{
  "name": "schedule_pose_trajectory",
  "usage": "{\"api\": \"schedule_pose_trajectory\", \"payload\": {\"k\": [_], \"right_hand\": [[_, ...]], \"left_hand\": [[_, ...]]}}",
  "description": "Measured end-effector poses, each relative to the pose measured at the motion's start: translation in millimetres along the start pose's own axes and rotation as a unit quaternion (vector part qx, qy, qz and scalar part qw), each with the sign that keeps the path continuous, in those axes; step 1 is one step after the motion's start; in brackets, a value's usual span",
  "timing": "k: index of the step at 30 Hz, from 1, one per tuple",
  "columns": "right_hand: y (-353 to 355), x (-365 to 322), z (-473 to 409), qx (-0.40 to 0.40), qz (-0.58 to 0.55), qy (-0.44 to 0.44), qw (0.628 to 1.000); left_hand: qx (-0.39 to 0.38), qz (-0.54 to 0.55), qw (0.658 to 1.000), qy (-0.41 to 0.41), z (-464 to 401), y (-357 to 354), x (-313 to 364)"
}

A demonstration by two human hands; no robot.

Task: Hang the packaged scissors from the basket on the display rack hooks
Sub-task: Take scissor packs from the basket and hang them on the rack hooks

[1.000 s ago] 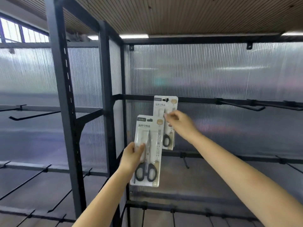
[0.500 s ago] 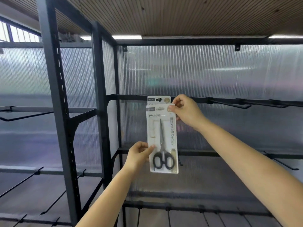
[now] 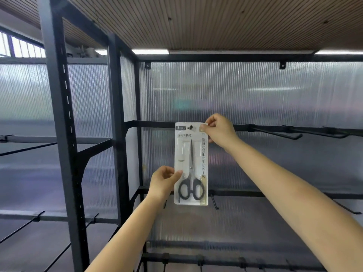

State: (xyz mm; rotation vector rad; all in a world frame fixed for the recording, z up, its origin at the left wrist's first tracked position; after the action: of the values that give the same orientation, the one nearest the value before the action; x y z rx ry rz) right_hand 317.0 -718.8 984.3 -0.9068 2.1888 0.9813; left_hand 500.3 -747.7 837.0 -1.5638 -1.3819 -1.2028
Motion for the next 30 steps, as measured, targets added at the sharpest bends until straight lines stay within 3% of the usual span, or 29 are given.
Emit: {"api": "schedule_pose_trajectory", "payload": {"k": [6, 9, 13, 24, 30], "right_hand": [[-5.2, 4.3, -2.2, 0.036, 0.034, 0.033, 0.998], [-10.4, -3.5, 1.9, 0.053, 0.162, 0.101, 0.98], [-28.7, 2.3, 5.1, -0.004, 0.329, 0.142, 0.933], [-42.1, 17.8, 6.9, -0.088, 0.445, 0.079, 0.888], [-32.4, 18.1, 29.1, -0.092, 0.439, 0.053, 0.892]], "left_hand": [[0.058, -0.02, 0.998, 0.02, -16.5, 1.0, -15.6], [0.102, -0.051, 0.993, 0.019, -26.1, 3.2, -16.2], [0.133, -0.098, 0.986, 0.002, -36.3, 1.3, -11.5], [0.109, -0.214, 0.971, 0.014, -54.5, -11.4, -7.5], [0.113, -0.343, 0.929, -0.085, -24.1, -10.4, 33.6]]}}
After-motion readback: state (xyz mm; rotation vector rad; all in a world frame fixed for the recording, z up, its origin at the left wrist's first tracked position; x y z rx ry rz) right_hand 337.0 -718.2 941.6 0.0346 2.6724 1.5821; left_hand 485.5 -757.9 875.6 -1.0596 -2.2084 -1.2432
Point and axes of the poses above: each hand's wrist, its own z-axis away from the middle knuckle, its own y-axis out of the back of the hand, x = y × z, the point moved 8 cm from there along -z, towards the middle knuckle, and after that the axes turned 4 degrees about -x, right-handed, at the moved point
